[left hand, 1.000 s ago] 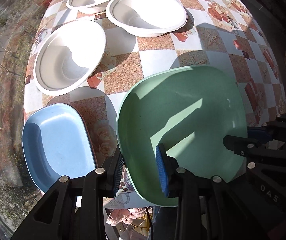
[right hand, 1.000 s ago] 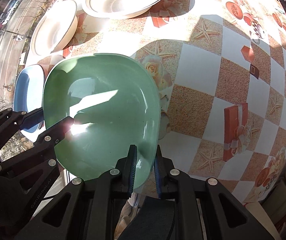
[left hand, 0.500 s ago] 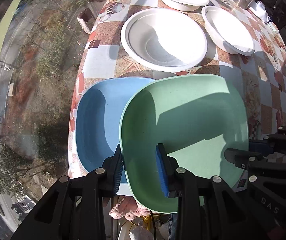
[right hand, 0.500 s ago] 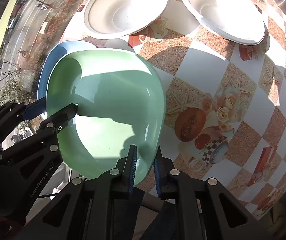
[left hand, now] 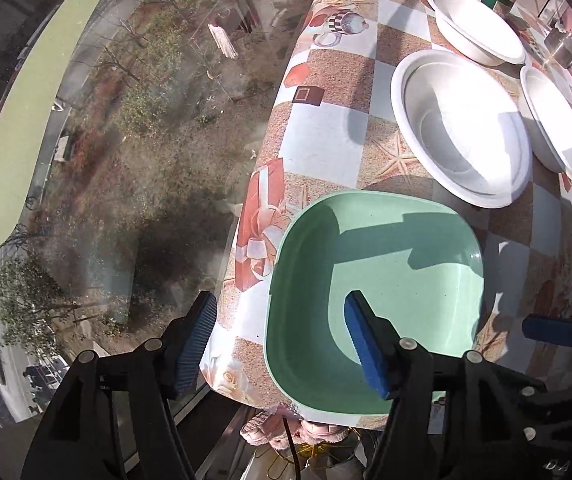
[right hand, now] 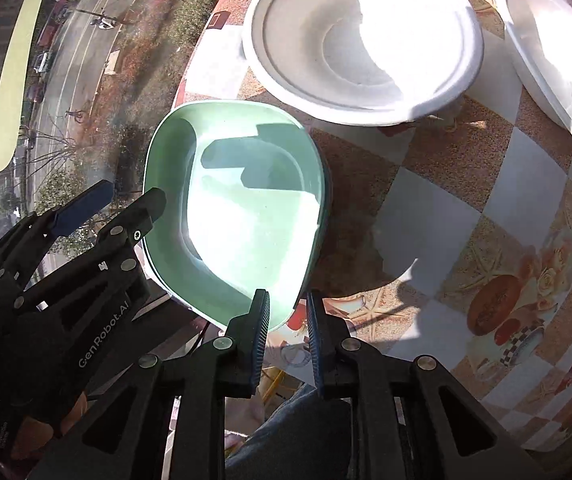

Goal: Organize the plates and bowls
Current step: 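Open the right gripper to release the green plate on the stack, then reach the right gripper to a large white bowl and grasp its rim, then carry the white bowl with the right gripper and set it on the table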

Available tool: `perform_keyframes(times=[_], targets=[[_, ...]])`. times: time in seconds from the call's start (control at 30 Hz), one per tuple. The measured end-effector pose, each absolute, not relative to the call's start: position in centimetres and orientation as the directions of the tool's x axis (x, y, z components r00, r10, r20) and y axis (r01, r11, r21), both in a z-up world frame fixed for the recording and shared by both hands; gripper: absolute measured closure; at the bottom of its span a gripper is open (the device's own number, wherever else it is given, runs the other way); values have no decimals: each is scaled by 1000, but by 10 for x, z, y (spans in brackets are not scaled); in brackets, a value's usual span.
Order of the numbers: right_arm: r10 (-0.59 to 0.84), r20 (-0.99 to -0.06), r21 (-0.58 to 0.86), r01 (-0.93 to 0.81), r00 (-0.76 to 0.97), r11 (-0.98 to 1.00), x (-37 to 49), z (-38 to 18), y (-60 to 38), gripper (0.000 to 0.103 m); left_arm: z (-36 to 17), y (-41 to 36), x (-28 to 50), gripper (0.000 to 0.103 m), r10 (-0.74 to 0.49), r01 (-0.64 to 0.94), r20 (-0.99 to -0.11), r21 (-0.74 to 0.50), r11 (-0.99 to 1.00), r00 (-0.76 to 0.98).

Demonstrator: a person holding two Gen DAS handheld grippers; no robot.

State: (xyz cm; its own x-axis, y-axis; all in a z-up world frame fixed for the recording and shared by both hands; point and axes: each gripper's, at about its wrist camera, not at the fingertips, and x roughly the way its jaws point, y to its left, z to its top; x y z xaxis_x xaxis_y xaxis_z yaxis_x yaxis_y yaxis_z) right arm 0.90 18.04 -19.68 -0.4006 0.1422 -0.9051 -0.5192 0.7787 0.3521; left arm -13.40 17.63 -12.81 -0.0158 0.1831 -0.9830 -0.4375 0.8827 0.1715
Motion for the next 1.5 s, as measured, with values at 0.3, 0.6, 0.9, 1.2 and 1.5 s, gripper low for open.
perform_keyframes(times=[0.3,0.6,0.9,1.2,1.5], targets=[[126,-944,250,-408,-306,878,47,-206,124,27,-109,172,-98,27,107,-433,-993,74,898,54],[201,-947,267,-264,-251,927,59,-205,127,27,-96,179,-34,26,91,-468,-992,41,883,85],[281,-920,321,-115,-273,940,45,-229,147,27,-135,199,-1,26,77,-518,-997,54,854,22],[323,-900,367,-107,-294,924,59,-230,150,71,-156,173,-1,79,-20,-449,-999,-5,893,-28],[293,-902,364,-196,-316,910,42,-228,146,85,-155,125,-11,79,15,-346,-998,34,938,-57]])
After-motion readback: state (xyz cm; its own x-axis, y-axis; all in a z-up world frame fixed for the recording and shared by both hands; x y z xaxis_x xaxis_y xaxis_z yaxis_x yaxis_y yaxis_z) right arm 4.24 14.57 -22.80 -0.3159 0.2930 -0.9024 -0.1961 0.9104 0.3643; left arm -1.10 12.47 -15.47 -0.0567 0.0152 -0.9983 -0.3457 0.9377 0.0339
